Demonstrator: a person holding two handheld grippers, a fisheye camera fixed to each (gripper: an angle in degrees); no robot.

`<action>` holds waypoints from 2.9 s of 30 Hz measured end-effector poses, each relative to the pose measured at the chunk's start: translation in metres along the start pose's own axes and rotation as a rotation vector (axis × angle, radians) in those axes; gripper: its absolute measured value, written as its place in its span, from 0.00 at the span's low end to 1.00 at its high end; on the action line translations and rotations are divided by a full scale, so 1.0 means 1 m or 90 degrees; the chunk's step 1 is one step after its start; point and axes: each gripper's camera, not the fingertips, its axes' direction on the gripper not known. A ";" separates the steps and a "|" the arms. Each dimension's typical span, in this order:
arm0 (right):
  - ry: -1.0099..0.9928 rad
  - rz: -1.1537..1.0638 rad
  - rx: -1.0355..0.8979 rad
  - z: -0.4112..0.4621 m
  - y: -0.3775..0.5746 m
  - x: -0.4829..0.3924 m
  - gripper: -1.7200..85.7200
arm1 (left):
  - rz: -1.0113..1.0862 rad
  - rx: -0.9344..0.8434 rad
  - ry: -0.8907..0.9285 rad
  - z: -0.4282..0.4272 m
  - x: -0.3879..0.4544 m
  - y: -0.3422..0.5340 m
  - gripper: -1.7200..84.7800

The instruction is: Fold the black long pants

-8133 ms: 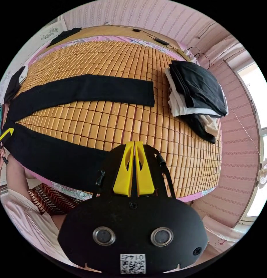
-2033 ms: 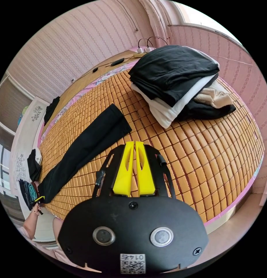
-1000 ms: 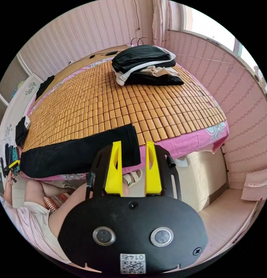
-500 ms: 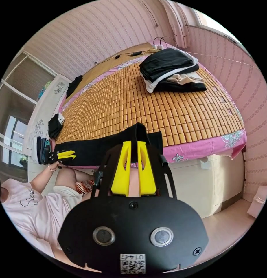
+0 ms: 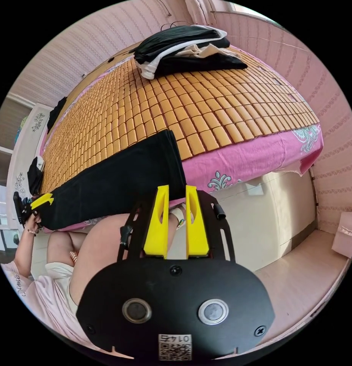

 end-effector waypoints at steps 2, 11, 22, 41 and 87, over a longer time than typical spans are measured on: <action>-0.004 0.012 -0.013 0.002 -0.007 -0.009 0.10 | 0.013 -0.059 -0.023 0.025 0.007 -0.003 0.11; 0.102 -0.282 0.086 -0.044 -0.032 -0.158 0.04 | 0.010 0.010 -0.042 -0.005 0.005 0.038 0.09; -0.076 -0.726 -0.011 0.039 -0.041 -0.461 0.07 | -0.226 0.041 -0.015 -0.026 -0.082 0.148 0.09; 0.083 -0.830 -0.124 0.104 -0.032 -0.565 0.02 | -0.032 0.027 0.047 0.049 0.073 0.102 0.05; -0.259 0.008 0.340 -0.064 0.092 0.074 0.05 | -0.221 -0.008 0.049 0.082 -0.054 0.142 0.01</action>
